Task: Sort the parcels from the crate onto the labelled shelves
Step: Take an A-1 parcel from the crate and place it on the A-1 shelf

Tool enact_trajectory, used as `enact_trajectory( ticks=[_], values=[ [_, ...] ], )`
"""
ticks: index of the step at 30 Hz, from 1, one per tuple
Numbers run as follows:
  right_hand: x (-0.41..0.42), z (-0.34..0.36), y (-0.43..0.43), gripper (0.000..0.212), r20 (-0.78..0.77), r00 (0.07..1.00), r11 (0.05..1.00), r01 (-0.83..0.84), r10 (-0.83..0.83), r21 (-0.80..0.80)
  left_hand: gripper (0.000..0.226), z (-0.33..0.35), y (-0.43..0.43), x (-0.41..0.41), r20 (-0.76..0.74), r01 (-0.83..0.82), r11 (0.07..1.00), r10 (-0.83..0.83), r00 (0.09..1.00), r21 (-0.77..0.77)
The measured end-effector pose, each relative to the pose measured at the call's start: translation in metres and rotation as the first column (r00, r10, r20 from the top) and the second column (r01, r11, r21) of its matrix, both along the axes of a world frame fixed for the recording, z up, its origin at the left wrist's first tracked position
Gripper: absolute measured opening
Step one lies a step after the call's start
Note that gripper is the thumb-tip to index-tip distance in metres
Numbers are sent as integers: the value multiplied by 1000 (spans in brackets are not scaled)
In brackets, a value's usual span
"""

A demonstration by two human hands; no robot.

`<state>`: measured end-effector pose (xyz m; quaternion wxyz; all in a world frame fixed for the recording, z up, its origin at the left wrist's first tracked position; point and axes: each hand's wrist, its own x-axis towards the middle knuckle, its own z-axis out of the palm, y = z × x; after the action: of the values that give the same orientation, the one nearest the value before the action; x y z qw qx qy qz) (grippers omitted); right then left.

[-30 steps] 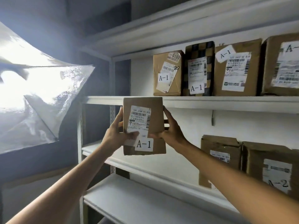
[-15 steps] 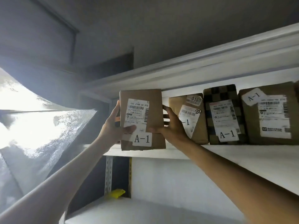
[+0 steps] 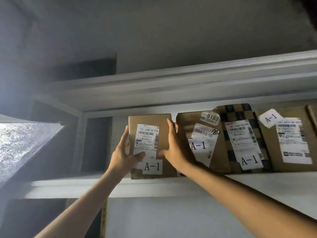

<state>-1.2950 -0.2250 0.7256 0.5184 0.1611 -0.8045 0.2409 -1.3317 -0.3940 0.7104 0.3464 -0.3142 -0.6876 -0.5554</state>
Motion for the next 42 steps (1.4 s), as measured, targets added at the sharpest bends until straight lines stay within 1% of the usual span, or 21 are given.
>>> enact_trajectory(
  ticks=[2, 5, 8, 10, 11, 13, 15, 20, 24, 28, 31, 33, 34, 35, 37, 39, 40, 42],
  values=[
    [-3, 1, 1, 111, 4, 996, 993, 93, -94, 74, 96, -1, 4, -14, 14, 37, 999, -37, 999, 23],
    [-6, 2, 3, 97, -88, 977, 963, 209, -197, 169, 94, -1, 11, -32, 24, 76, 996, -77, 997, 40],
    [-12, -1, 2, 89, -113, 946, 921, 322, -303, 219, 92, -3, 15, -46, 20, 94, 995, -95, 995, 35],
    [-15, -4, 1, 84, -111, 930, 897, 368, -351, 245, 91, -5, 17, -51, 25, 114, 993, -115, 993, 40],
    [-16, -5, 2, 82, -125, 912, 873, 409, -390, 267, 91, -5, 17, -53, 25, 122, 992, -123, 992, 40],
    [-16, -6, 6, 75, -214, 857, 801, 515, -469, 305, 91, -5, 19, -55, 28, 129, 991, -130, 991, 37],
    [-13, -5, 10, 68, -264, 831, 770, 554, -489, 317, 92, -4, 21, -54, 45, 123, 991, -125, 991, 43],
    [-10, -6, 15, 67, -231, 857, 779, 515, -461, 359, 93, -3, 22, -50, 83, 131, 991, -133, 988, 26],
    [-3, -7, 18, 60, -227, 857, 761, 515, -462, 394, 91, -1, 31, -45, 121, 125, 992, -127, 984, 19],
    [-2, -7, 30, 56, -246, 875, 774, 483, -416, 410, 91, -2, 37, -40, 126, 114, 993, -117, 985, 26],
    [-4, -9, 38, 54, -221, 918, 811, 396, -331, 432, 92, 0, 37, -32, 153, 53, 999, -51, 987, -6],
    [-5, -10, 41, 52, -175, 950, 829, 310, -257, 465, 86, 2, 40, -19, 106, -77, 995, 83, 991, -64],
    [-4, -10, 42, 50, -180, 958, 827, 286, -225, 484, 83, 2, 40, -11, 52, -188, 977, 194, 980, -102],
    [-2, -11, 42, 48, -193, 965, 825, 253, -178, 505, 85, -1, 39, 0, 1, -326, 936, 329, 944, -133],
    [1, -13, 45, 43, -173, 983, 841, 140, -56, 523, 82, -11, 36, 27, -88, -562, 808, 556, 826, -178],
    [6, -23, 42, 42, -134, 989, 862, 22, 54, 506, 67, -25, 28, 57, -146, -700, 667, 690, 709, -254],
    [10, -30, 40, 43, -108, 988, 862, -43, 112, 505, 58, -33, 23, 75, -140, -749, 594, 748, 648, -294],
    [18, -48, 35, 45, -32, 975, 838, -171, 219, 518, 44, -49, 18, 111, -89, -798, 488, 832, 548, -354]
  ],
)
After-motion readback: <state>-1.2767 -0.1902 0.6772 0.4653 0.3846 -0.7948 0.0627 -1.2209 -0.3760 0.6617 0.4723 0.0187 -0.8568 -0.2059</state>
